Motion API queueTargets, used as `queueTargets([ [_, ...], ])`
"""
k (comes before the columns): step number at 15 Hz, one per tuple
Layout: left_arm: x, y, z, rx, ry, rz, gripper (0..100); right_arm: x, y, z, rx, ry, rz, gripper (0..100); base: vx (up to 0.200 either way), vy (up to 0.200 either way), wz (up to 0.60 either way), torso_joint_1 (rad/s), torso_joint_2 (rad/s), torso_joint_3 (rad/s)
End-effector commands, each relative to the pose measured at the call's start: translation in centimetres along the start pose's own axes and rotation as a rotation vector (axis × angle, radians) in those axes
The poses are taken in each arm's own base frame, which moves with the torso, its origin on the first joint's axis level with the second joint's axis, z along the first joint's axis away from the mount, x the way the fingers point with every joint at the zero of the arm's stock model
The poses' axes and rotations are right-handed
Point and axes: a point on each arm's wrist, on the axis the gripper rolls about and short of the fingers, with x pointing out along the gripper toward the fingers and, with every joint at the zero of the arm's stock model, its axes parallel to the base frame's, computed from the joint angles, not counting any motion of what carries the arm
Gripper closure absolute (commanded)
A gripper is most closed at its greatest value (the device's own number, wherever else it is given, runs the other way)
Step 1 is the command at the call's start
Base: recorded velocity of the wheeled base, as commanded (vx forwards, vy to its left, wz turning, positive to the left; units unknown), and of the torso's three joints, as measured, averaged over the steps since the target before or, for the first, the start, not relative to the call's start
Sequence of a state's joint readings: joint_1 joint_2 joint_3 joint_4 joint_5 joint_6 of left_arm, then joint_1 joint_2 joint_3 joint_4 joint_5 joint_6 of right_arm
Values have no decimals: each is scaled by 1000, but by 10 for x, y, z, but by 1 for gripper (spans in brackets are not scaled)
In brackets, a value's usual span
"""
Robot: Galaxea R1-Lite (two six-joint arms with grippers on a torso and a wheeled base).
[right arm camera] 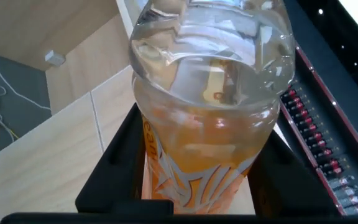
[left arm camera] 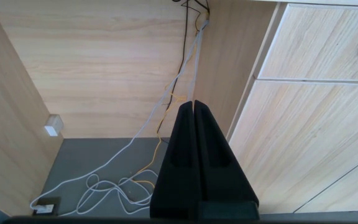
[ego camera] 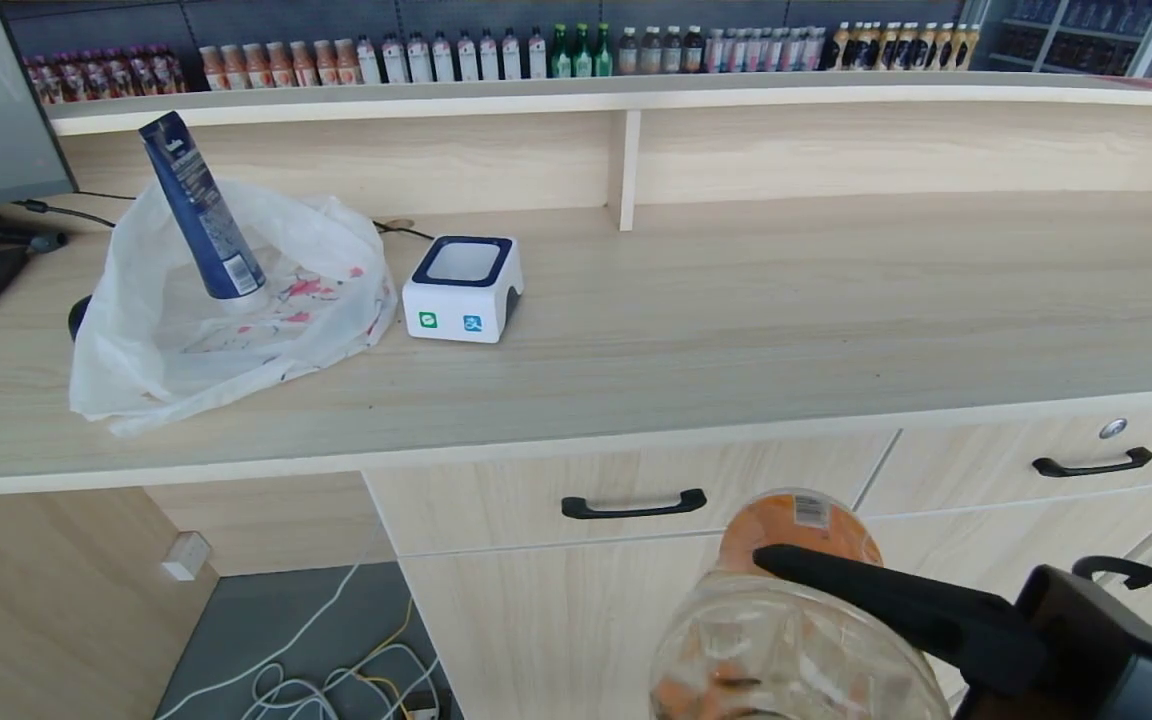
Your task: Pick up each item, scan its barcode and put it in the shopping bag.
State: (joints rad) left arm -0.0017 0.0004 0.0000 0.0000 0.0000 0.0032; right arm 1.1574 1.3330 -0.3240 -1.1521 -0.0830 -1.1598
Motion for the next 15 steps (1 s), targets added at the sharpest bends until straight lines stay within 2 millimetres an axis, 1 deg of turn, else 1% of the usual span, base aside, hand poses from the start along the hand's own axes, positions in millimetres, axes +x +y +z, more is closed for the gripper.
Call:
queueTargets([
  [1, 0, 0, 0, 0, 0, 0, 100, -2, 5, 0, -27, -11, 27, 100, 0, 0, 0, 0, 0, 0],
  [2, 0, 0, 0, 0, 0, 0, 100, -4, 10, 5, -53, -41, 52, 100, 0, 0, 0, 0, 0, 0],
  [4, 0, 0, 0, 0, 0, 0, 100, -8, 27, 15, -84, -86, 149, 100, 0, 0, 0, 0, 0, 0],
  [6, 0, 0, 0, 0, 0, 0, 100, -9, 31, 19, -121, -120, 174, 100, 0, 0, 0, 0, 0, 0],
  [7, 0, 0, 0, 0, 0, 0, 100, -10, 33, 19, -131, -126, 181, 100, 0, 0, 0, 0, 0, 0],
  [11, 0, 0, 0, 0, 0, 0, 100, -12, 34, 17, -333, -136, 176, 100, 0, 0, 0, 0, 0, 0],
  [14, 0, 0, 0, 0, 0, 0, 100, -12, 33, 17, -361, -140, 168, 100, 0, 0, 0, 0, 0, 0],
  [15, 0, 0, 0, 0, 0, 0, 100, -14, 31, 18, -416, -149, 146, 100, 0, 0, 0, 0, 0, 0],
])
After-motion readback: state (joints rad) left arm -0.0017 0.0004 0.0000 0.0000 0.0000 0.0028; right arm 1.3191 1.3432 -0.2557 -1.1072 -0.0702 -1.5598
